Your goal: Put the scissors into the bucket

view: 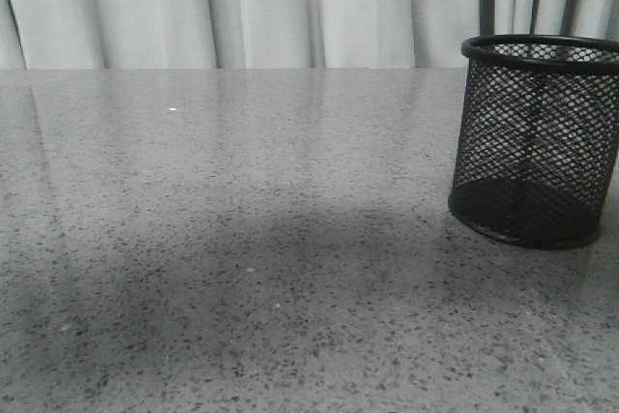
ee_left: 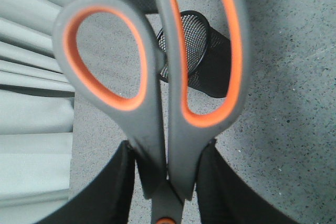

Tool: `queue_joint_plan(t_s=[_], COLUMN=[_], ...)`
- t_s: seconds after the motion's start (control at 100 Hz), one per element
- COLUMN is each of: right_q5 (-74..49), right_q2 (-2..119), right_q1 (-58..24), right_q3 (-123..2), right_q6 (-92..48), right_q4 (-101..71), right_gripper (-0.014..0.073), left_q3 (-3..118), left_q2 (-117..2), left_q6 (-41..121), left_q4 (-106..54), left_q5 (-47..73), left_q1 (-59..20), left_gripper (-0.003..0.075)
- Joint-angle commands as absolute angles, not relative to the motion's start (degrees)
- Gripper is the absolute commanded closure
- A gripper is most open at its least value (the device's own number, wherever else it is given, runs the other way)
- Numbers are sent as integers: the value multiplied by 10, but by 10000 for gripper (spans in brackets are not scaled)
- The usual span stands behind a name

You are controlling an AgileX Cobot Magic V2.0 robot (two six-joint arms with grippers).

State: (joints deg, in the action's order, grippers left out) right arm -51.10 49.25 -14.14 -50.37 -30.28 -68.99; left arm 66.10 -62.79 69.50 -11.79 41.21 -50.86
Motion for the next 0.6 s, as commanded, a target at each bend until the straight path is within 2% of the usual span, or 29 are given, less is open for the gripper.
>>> queue_joint_plan(t_s=[0.0,0.21,0.45,0.54,0.59], right_q5=[-503,-484,-398,-371,-369], right_q2=[496,513,552,567,575], right_q1=[-142,-174,-232,-245,-250], right_q3=[-524,-524,-524,-525,-530], right_q6=[-313,-333,-336,-336,-336], right_q4=[-728,-734,-735,-735,-735], right_gripper=[162,162,178,284,415], left_q3=[678,678,678,678,678], left_q2=[-620,-631,-643,-643,-643], left_q6=[686,686,686,686,686], left_q4=[-135,-150,-188,-190,-193], left_q5=[360,313,309,309,309], left_q1=[-514,-514,-514,-514,-514], left_gripper=[723,723,723,723,723])
